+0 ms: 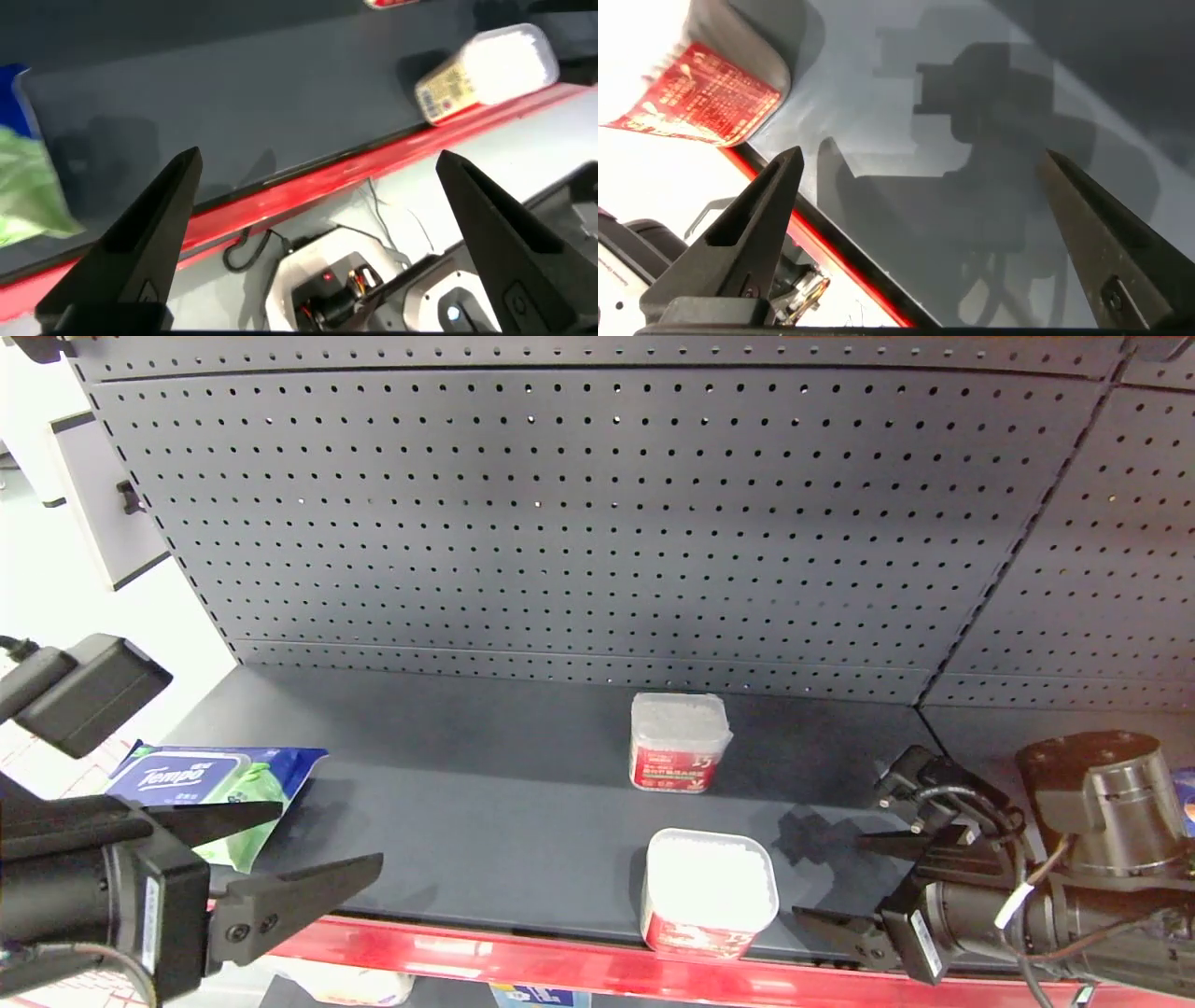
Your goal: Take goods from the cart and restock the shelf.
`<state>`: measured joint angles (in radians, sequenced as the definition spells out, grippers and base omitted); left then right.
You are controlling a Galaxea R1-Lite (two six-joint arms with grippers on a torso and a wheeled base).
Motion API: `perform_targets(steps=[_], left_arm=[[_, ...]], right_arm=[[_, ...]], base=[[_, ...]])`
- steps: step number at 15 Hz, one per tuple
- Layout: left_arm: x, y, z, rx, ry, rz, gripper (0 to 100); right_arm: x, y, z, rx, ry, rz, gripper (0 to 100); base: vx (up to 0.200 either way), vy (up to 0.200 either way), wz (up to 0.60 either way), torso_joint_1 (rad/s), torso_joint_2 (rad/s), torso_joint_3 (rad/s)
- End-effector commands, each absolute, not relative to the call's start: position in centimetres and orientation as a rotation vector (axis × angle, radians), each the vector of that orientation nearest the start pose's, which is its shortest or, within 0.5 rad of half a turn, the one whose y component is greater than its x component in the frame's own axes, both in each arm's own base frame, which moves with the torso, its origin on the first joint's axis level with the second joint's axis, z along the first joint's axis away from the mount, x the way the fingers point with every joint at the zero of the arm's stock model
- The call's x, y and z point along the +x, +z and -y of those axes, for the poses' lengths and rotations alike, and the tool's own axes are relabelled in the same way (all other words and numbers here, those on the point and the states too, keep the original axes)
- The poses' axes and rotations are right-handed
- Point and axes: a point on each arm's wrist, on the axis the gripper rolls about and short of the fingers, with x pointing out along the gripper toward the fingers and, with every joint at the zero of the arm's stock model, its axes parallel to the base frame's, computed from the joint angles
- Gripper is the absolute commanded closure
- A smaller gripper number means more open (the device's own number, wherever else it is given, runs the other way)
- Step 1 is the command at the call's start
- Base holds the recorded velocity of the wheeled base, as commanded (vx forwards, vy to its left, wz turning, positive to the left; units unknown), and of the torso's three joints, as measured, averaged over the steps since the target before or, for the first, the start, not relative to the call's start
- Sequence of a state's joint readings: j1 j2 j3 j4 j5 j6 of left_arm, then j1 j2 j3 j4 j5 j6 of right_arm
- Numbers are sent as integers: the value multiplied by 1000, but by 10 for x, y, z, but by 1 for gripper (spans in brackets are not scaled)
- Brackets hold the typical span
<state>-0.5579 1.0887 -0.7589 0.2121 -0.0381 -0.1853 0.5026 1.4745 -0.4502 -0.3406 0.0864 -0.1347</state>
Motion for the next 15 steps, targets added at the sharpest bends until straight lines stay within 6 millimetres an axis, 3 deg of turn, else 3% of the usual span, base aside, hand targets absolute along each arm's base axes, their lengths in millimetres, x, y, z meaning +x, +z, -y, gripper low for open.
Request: perform_targets(steps=[1,15], left_arm=[[111,229,68,-45,-516,-560,0],[97,229,59,-55,-517,-524,0]], right_arm=[[181,123,-107,-279,633,-644,0],[192,135,-127,-296,656,-588,0]], base=[[0,0,0,0,0,0],[0,0,0,0,0,0]])
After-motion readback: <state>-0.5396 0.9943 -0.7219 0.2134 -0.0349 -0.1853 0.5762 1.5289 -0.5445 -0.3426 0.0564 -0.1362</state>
